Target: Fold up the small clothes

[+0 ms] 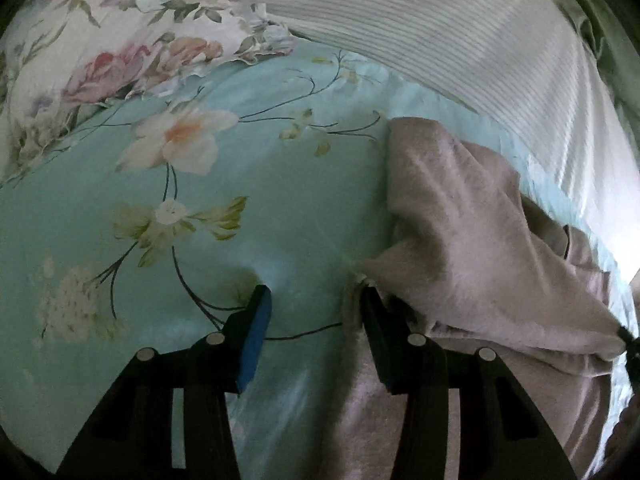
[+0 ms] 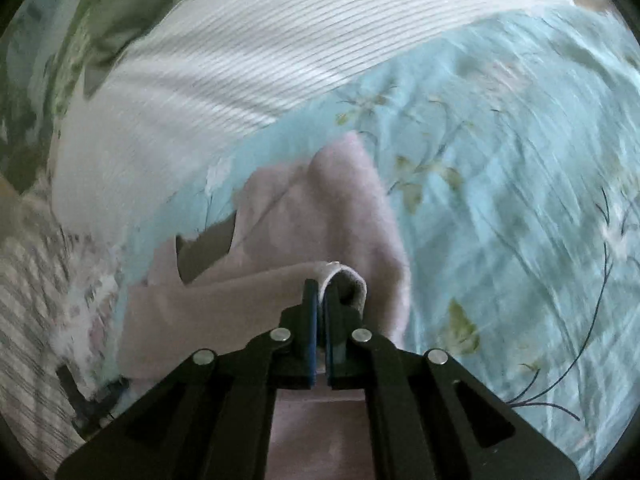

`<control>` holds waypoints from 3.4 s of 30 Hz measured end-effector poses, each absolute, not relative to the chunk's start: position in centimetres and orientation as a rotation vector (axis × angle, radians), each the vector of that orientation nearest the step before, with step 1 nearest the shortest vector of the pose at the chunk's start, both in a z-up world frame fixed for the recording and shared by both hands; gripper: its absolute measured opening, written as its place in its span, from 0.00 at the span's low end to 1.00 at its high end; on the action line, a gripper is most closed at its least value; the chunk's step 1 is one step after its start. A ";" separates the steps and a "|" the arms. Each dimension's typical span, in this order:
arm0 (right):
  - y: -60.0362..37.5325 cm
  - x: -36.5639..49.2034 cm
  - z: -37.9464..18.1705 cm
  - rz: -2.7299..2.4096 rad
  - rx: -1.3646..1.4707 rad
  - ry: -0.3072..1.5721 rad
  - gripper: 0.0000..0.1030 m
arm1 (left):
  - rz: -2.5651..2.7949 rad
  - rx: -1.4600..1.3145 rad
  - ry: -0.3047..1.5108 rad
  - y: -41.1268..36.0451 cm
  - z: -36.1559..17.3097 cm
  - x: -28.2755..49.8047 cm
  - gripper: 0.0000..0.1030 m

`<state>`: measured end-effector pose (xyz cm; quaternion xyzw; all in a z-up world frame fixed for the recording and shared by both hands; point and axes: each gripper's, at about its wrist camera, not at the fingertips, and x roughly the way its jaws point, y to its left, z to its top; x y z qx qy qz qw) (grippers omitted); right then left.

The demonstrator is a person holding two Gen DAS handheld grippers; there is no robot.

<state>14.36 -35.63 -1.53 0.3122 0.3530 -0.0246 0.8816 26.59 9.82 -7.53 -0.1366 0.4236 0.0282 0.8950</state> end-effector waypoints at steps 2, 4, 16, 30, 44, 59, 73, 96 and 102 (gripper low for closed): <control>-35.2 14.6 -1.4 -0.048 0.616 0.748 0.03 | 0.065 -0.292 0.879 10.0 -7.6 26.8 0.46; -34.7 14.6 -0.9 -0.071 0.568 0.745 0.03 | 0.061 -0.294 0.868 10.2 -7.5 26.9 0.46; -33.8 12.4 1.9 -0.261 0.444 0.679 0.05 | 0.072 -0.246 0.860 9.1 -7.5 26.0 0.47; -34.7 12.8 -2.3 -0.111 0.606 0.859 0.14 | -0.069 -0.288 0.903 9.9 -6.3 23.7 0.50; -34.5 -4.5 -2.2 0.135 0.678 0.880 0.57 | -0.410 -0.305 1.035 12.0 -6.7 7.4 0.62; -28.5 -14.9 -5.4 0.478 0.623 0.968 0.57 | -0.693 -0.372 1.103 12.7 -9.5 -4.2 0.58; -28.7 -15.7 -7.1 0.484 0.656 0.930 0.09 | -0.726 -0.273 1.047 11.6 -8.3 -4.6 0.06; -32.7 -9.5 2.8 0.523 0.713 0.574 0.07 | -0.632 -0.385 0.565 12.3 5.5 3.6 0.03; -35.4 -0.3 5.4 0.429 0.677 0.543 0.07 | -0.528 -0.381 0.508 10.3 7.8 13.1 0.03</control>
